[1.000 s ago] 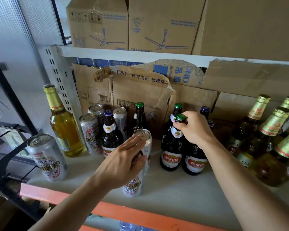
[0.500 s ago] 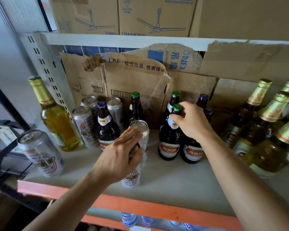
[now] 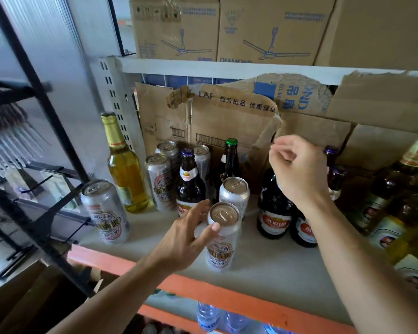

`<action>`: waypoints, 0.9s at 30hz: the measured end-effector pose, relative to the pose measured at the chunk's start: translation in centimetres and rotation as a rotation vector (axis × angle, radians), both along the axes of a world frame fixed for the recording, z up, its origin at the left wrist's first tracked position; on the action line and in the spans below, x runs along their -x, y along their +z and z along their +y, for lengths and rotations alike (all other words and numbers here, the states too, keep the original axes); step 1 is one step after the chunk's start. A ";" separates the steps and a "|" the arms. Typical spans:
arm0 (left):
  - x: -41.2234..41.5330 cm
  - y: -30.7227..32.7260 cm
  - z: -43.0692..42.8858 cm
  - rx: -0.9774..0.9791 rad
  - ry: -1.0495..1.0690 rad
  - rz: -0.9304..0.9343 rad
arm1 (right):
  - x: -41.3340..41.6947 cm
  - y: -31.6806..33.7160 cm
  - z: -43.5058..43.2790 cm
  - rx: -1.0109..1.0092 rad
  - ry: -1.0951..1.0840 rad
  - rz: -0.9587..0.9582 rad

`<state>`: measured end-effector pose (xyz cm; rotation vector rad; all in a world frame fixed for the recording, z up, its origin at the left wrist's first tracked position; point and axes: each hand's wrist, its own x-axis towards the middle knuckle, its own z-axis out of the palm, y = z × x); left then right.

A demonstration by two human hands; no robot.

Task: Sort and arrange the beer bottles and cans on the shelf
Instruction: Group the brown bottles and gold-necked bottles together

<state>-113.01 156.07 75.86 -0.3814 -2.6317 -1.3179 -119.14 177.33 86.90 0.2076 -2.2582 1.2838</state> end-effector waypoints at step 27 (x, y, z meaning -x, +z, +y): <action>2.0 -7.6 -10.7 0.589 -0.012 -0.340 | 3.4 -1.5 -14.8 0.036 0.221 -0.541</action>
